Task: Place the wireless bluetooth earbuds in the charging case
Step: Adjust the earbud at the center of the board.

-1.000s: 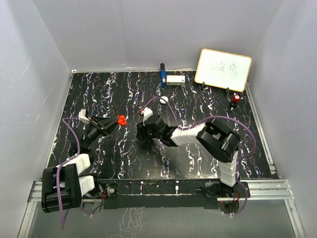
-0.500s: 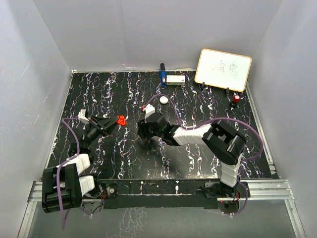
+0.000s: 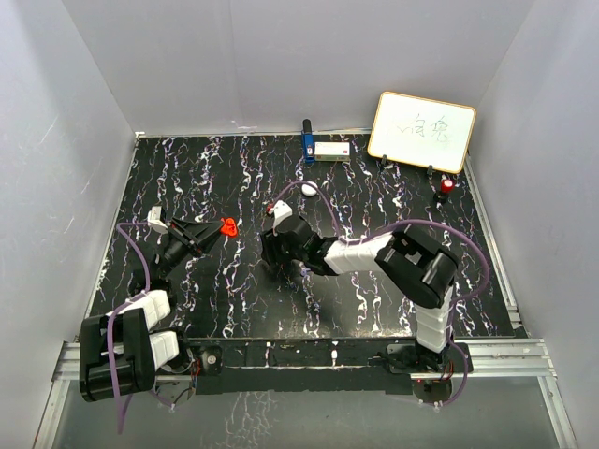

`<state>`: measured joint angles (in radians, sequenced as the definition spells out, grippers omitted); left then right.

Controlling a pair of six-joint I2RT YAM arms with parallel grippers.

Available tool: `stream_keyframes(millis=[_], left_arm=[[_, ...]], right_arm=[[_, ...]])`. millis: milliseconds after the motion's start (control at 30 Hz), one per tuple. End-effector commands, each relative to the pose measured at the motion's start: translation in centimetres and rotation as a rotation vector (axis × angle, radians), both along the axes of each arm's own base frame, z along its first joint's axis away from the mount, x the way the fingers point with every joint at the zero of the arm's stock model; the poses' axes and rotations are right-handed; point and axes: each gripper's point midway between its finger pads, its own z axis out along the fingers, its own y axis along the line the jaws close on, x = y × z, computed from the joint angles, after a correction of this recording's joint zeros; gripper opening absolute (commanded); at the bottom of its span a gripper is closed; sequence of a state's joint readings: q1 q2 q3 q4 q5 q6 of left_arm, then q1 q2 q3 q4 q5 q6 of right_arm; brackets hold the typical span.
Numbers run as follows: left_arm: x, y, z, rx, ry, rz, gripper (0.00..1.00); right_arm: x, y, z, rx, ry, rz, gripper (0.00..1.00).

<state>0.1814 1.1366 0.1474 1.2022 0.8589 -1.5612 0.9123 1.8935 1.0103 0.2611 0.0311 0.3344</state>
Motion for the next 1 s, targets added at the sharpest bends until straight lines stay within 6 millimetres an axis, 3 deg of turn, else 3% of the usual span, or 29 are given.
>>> stream_keyframes(millis=[0,733,967], left_arm=[[-0.4,0.0,0.9,0.003,-0.035,-0.015,0.00],[-0.2,0.8,0.7,-0.008,-0.029,-0.007,0.00],[-0.2,1.3,0.6,-0.011,-0.027,0.003,0.00]], right_arm=[[1.1,1.6,1.4,0.043,-0.038,0.006,0.48],[1.4,4.3,0.8,0.084,0.010,0.055,0.48],[2.1,5.1,1.4,0.097,-0.008,0.056,0.49]])
